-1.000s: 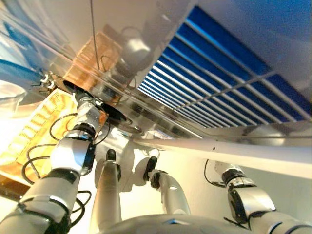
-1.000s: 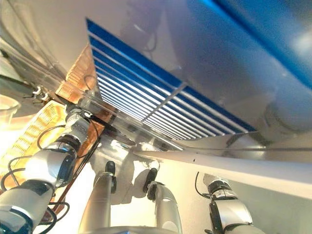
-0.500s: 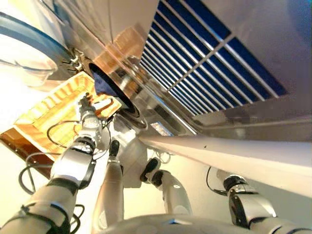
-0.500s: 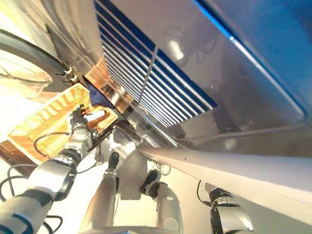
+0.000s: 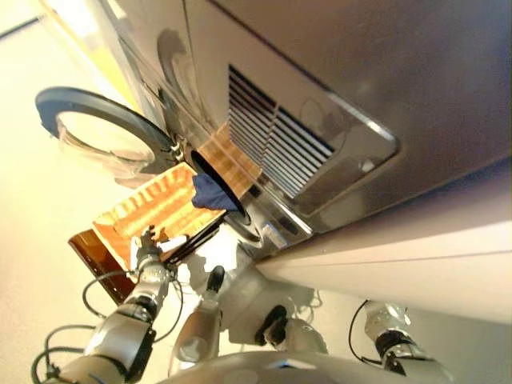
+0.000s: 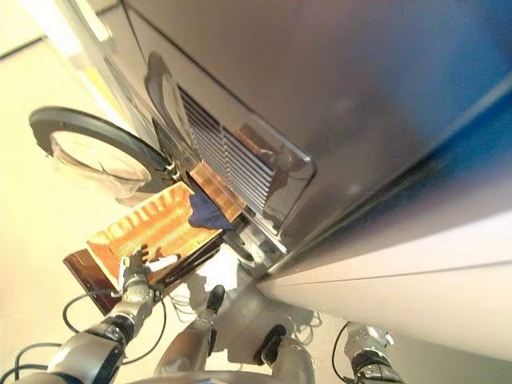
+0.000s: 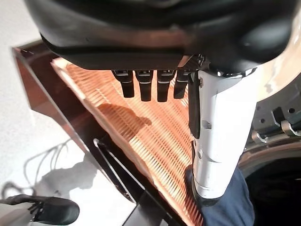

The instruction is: Pick up the clothes and place them into the washing machine

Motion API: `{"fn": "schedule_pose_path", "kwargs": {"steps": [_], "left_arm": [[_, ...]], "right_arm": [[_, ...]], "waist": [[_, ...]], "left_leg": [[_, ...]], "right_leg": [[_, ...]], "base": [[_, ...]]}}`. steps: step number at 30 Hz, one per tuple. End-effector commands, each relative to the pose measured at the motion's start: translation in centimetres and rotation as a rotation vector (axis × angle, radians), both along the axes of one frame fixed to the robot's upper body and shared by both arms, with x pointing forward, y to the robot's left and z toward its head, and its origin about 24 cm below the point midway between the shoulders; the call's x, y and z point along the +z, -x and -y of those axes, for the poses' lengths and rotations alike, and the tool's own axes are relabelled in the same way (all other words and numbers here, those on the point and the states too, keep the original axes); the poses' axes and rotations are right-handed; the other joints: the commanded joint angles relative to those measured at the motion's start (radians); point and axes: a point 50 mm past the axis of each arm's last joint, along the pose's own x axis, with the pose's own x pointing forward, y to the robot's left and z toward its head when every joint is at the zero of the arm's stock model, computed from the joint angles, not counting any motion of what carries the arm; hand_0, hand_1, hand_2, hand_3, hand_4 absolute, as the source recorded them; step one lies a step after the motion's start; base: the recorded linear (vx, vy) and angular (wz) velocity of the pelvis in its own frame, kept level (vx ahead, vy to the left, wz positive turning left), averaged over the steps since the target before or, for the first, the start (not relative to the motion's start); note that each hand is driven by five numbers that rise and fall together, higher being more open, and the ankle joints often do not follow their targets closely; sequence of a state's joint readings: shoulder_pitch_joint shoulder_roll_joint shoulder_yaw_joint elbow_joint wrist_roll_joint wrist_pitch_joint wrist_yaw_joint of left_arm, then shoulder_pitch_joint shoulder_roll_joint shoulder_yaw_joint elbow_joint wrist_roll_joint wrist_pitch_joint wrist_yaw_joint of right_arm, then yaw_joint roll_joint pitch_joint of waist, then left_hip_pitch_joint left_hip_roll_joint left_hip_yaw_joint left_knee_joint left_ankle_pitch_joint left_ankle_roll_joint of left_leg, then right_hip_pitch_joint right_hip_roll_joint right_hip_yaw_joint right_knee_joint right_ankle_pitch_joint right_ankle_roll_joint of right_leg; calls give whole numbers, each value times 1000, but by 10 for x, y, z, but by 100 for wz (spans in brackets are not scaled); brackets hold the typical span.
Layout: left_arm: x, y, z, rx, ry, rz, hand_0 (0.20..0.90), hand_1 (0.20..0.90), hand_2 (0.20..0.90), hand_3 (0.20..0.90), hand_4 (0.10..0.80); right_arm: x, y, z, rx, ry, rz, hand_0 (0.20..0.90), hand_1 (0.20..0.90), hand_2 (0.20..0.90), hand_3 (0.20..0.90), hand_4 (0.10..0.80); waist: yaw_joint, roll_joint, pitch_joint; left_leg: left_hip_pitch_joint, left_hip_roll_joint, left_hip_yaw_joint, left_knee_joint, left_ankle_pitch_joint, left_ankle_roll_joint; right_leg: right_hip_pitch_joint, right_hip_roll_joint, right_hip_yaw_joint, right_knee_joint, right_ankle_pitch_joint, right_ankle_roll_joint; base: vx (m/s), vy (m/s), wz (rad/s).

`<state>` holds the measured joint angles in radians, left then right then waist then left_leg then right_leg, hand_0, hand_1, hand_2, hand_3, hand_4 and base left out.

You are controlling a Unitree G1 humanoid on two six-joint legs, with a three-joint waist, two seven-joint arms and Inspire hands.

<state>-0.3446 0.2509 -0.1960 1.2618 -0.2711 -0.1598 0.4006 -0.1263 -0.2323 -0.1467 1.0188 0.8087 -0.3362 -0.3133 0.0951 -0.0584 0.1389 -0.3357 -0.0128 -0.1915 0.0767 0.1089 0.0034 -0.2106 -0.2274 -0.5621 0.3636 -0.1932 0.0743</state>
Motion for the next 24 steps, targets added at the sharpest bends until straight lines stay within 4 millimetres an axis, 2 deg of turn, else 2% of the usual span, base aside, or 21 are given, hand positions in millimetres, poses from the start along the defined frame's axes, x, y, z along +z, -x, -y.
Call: {"fn": "schedule_pose_path", "kwargs": {"steps": [1, 2, 4, 5, 6, 7, 9, 10, 13, 16, 24], "left_arm": [[30, -38, -7, 126, 231, 263, 900, 900, 900, 900, 800], [38, -44, -7, 178, 290, 348, 900, 900, 900, 900, 800], [54, -57, -12, 379, 552, 572, 900, 900, 900, 900, 800], [62, -65, -9, 416, 647, 652, 900, 900, 900, 900, 800], [62, -65, -9, 416, 647, 652, 900, 900, 900, 900, 800], [71, -72, -9, 439, 681, 716, 900, 900, 900, 900, 800], [90, -86, -7, 485, 747, 831, 900, 900, 900, 900, 800], [98, -91, -10, 475, 717, 843, 900, 900, 900, 900, 800], [110, -102, -10, 421, 658, 836, 900, 900, 900, 900, 800], [133, -119, -9, 319, 540, 817, 900, 900, 900, 900, 800], [160, -136, -9, 219, 357, 786, 900, 900, 900, 900, 800]], "right_arm": [[29, -34, 8, 151, 119, 143, 900, 900, 900, 900, 800], [29, -34, 7, 147, 111, 140, 900, 900, 900, 900, 800], [33, -35, 15, 124, 115, 163, 900, 900, 900, 900, 800], [34, -36, 18, 109, 105, 173, 900, 900, 900, 900, 800], [34, -36, 18, 109, 105, 173, 900, 900, 900, 900, 800], [32, -35, 16, 106, 92, 174, 900, 900, 900, 900, 800], [33, -37, 16, 85, 72, 198, 900, 900, 900, 900, 800], [35, -38, 18, 74, 79, 203, 900, 900, 900, 900, 800], [40, -44, 18, 71, 87, 218, 900, 900, 900, 900, 800], [55, -61, 16, 87, 123, 258, 900, 900, 900, 900, 800], [72, -80, 8, 101, 150, 326, 900, 900, 900, 900, 800]], "waist": [[-2, -31, -48], [-8, -29, -44], [-11, -36, -26], [-16, -43, -20], [-16, -43, -20], [-21, -54, -11], [-43, -94, 16], [-58, -108, 32], [-70, -120, 50], [-94, -132, 77], [-116, -145, 105]], "left_leg": [[-13, -20, 43, 28, -60, -41], [-14, -19, 47, 33, -66, -38], [-34, -24, 49, 54, -79, -33], [-43, -25, 54, 69, -88, -31], [-43, -25, 54, 69, -88, -31], [-55, -27, 60, 89, -98, -27], [-99, -26, 83, 141, -132, -17], [-123, -20, 99, 170, -147, -10], [-161, -12, 121, 214, -167, -4], [-216, 0, 153, 284, -198, 11], [-302, 8, 183, 389, -248, 32]], "right_leg": [[25, 24, 27, -97, 76, -7], [17, 20, 33, -87, 74, -8], [-6, 16, 45, -67, 67, -10], [-18, 14, 52, -57, 65, -11], [-18, 14, 52, -57, 65, -11], [-32, 13, 60, -45, 66, -10], [-87, 9, 107, -13, 72, -8], [-113, 6, 133, 2, 81, -6], [-152, 1, 159, 20, 85, -4], [-206, -4, 192, 53, 95, -5], [-283, -8, 217, 95, 105, 3]], "base": [[23, 38, -7], [-8, 33, -7], [-40, 13, -14], [-26, -2, -12], [-17, -11, -6], [-33, -26, 0], [-67, -17, -11], [-48, 24, -37], [-34, 72, -53], [-14, 109, -42], [13, 72, -23]]}}
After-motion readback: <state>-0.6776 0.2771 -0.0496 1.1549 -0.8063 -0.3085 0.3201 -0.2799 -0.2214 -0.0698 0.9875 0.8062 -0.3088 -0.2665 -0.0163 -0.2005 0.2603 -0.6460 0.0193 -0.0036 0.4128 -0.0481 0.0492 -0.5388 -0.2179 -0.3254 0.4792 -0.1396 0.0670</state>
